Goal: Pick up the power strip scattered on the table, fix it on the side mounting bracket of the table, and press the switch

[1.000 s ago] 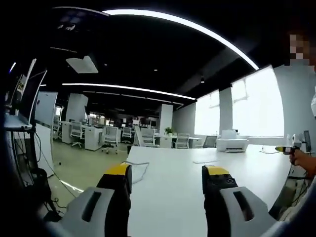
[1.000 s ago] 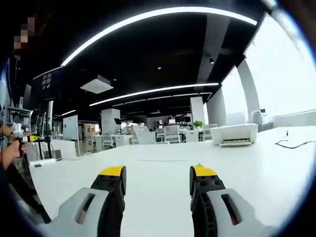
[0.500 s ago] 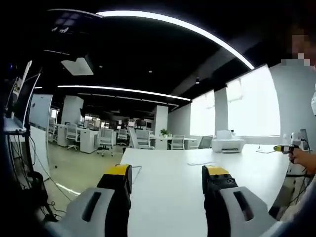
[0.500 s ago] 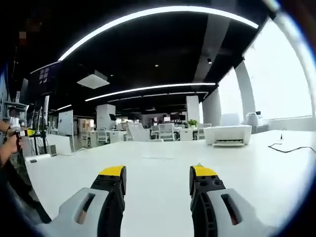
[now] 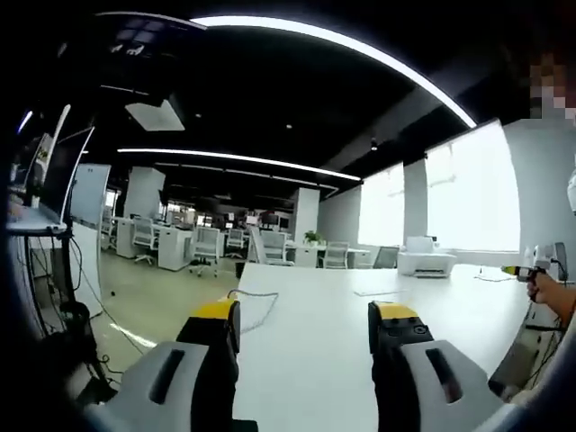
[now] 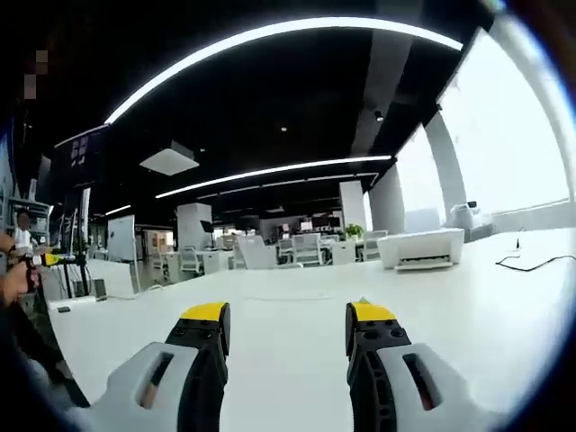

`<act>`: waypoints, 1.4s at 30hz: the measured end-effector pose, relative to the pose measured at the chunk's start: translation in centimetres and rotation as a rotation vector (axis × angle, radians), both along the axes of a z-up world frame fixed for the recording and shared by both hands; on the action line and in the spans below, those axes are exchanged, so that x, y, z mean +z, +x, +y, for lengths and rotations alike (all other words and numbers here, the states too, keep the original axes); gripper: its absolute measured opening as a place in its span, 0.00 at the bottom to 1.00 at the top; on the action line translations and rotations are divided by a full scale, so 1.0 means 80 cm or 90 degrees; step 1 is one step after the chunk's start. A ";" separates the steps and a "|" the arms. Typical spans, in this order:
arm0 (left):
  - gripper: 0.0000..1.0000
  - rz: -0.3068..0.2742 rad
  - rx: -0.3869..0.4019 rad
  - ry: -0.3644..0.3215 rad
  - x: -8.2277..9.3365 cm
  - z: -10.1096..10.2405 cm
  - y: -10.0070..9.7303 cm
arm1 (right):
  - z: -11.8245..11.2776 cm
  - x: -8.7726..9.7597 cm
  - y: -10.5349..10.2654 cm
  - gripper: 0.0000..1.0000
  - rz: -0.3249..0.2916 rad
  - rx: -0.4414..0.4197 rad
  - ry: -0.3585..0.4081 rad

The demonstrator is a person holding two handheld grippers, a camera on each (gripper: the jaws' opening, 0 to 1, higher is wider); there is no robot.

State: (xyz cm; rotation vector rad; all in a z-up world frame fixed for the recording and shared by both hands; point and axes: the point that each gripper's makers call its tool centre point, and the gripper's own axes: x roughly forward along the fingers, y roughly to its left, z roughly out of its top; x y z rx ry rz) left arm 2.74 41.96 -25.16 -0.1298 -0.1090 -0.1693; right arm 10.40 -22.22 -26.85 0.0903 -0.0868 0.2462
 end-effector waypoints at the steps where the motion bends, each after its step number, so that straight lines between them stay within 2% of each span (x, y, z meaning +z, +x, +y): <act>1: 0.62 -0.001 0.003 0.000 0.000 0.004 -0.001 | 0.001 0.000 0.001 0.48 0.000 -0.001 -0.001; 8: 0.61 0.003 0.016 0.000 -0.004 0.034 -0.008 | 0.008 -0.003 0.004 0.47 0.002 -0.019 0.007; 16: 0.59 0.011 0.034 -0.001 -0.009 0.053 -0.017 | 0.009 0.006 0.000 0.47 -0.004 -0.023 0.003; 20: 0.58 0.010 0.015 -0.038 -0.002 0.057 -0.024 | 0.007 0.005 0.001 0.46 0.002 -0.026 -0.007; 24: 0.59 0.002 0.025 -0.034 0.002 0.066 -0.028 | 0.005 0.011 0.000 0.46 -0.003 -0.028 -0.004; 29: 0.58 0.001 0.029 -0.049 0.004 0.080 -0.030 | 0.006 0.016 0.000 0.46 -0.005 -0.024 -0.009; 35: 0.58 0.026 0.034 -0.055 -0.002 0.094 -0.034 | 0.015 0.022 0.002 0.46 -0.012 -0.006 -0.003; 42: 0.57 0.103 0.049 -0.031 -0.023 0.107 -0.034 | 0.027 0.023 0.007 0.46 -0.013 0.018 0.003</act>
